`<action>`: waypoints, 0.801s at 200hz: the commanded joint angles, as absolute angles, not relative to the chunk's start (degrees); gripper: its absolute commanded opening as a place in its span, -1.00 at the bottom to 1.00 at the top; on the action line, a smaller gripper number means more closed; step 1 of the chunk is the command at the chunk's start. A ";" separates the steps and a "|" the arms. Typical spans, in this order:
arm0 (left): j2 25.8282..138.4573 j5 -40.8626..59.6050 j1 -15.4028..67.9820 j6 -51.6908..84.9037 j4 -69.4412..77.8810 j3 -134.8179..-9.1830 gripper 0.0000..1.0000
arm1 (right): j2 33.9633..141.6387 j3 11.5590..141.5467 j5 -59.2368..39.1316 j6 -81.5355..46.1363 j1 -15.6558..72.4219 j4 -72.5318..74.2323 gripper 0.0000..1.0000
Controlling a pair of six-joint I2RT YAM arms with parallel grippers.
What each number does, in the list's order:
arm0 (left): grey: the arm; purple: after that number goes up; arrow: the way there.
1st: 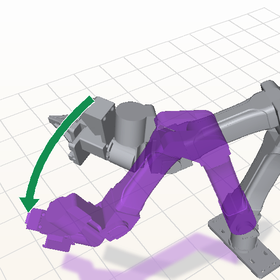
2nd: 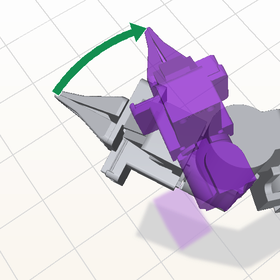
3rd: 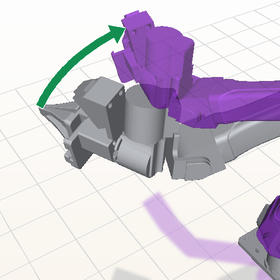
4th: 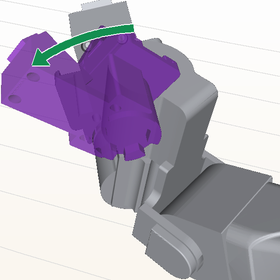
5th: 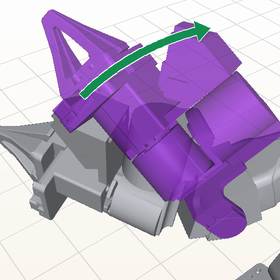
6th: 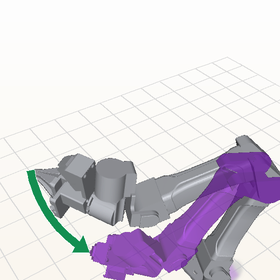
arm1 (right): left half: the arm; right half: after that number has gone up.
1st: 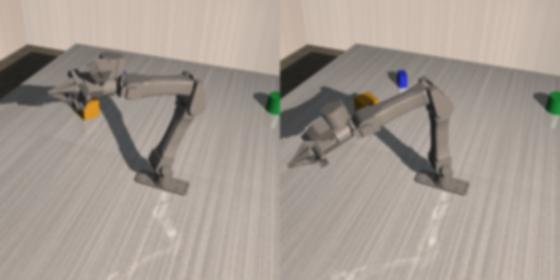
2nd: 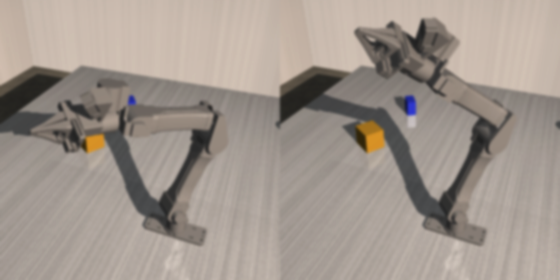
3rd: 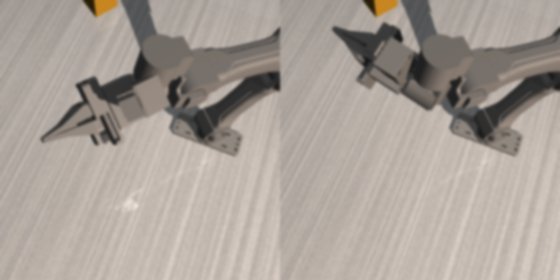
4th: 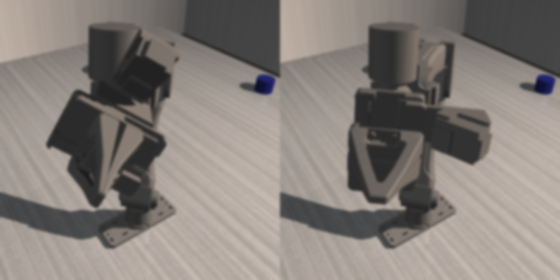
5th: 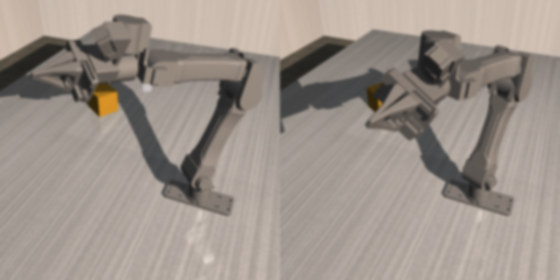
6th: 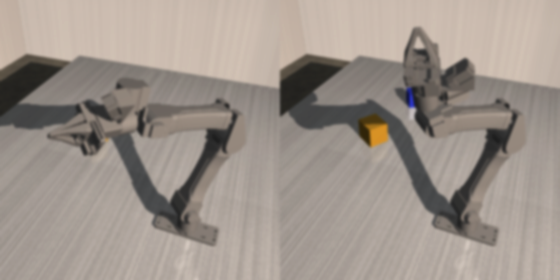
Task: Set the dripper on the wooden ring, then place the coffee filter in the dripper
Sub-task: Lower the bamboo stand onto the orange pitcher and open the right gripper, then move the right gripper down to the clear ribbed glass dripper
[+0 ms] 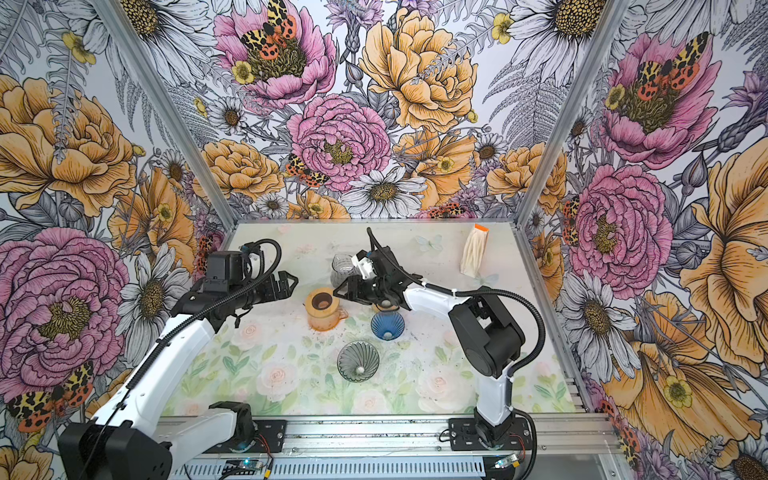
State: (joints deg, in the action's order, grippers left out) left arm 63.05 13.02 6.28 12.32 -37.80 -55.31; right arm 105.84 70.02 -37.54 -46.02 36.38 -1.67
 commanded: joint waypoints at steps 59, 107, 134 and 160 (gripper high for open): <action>63.85 14.75 7.62 8.70 -38.23 -59.53 0.98 | 94.56 72.68 -25.59 -29.56 33.22 -26.53 0.16; 65.36 14.58 8.99 8.17 -38.24 -60.91 0.97 | 90.83 72.15 -20.94 -25.31 30.28 -35.09 0.17; 66.55 14.40 9.54 7.98 -38.24 -61.04 0.97 | 89.48 71.44 -18.11 -23.01 30.10 -39.34 0.17; 67.71 14.35 10.34 7.73 -38.23 -61.12 0.98 | 88.40 70.63 -18.01 -21.05 30.14 -41.10 0.17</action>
